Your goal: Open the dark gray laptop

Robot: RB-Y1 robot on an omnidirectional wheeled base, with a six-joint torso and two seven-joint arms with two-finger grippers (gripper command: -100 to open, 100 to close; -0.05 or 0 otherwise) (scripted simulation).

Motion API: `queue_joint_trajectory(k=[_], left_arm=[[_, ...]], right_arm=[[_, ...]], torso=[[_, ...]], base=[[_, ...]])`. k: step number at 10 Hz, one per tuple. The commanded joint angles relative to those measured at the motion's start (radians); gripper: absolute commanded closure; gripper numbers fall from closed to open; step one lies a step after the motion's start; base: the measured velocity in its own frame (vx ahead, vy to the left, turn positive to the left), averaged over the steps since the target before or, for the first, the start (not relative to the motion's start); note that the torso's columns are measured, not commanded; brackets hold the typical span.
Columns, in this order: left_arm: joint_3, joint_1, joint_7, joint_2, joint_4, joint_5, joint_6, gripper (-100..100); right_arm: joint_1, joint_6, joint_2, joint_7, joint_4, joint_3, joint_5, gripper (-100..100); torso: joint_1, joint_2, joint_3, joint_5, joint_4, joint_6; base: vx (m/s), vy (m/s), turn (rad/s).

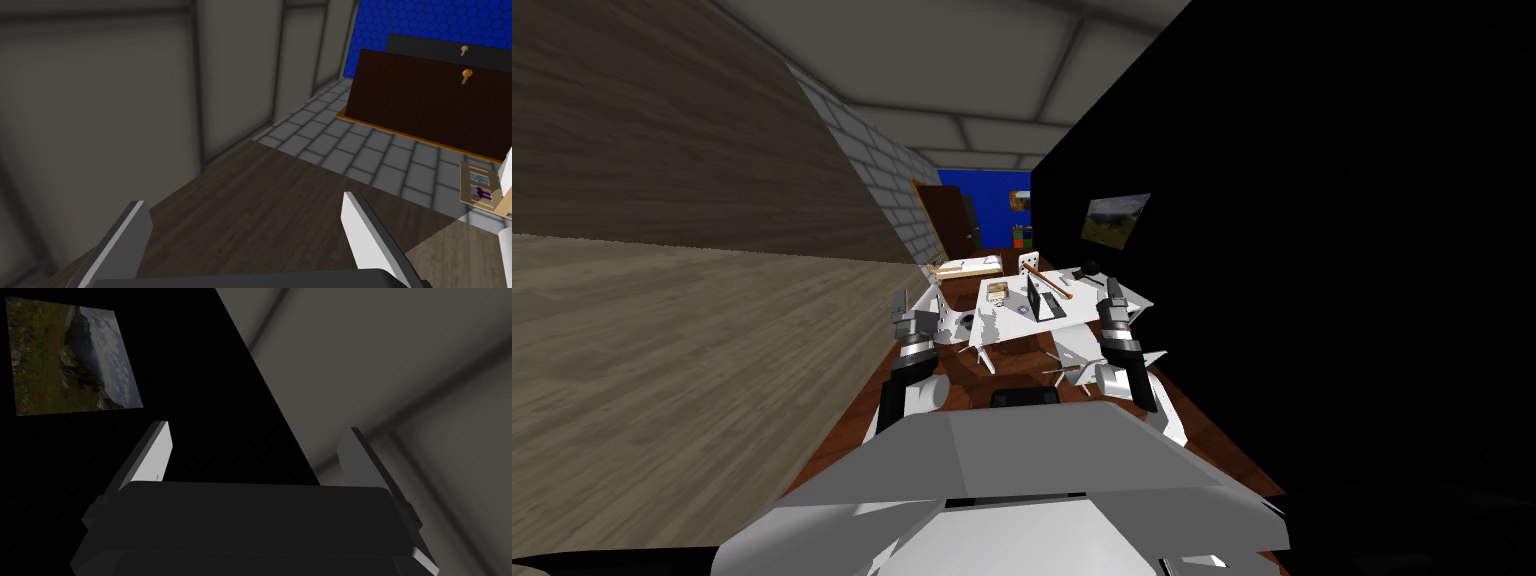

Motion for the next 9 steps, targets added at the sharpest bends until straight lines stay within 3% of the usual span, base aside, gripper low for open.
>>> queue_joint_trajectory(k=[1,9], left_arm=[[0.000,0.000,0.000,0.000,0.000,0.000,0.000,0],[0.000,0.000,0.000,0.000,0.000,0.000,0.000,0]], right_arm=[[0.000,0.000,0.000,0.000,0.000,0.000,0.000,0],[0.000,0.000,0.000,0.000,0.000,0.000,0.000,0]], torso=[[0.000,0.040,-0.082,0.000,0.041,0.000],[0.000,0.618,-1.234,0.000,0.617,0.000]], base=[[0.000,0.000,0.000],[0.000,0.000,0.000]])
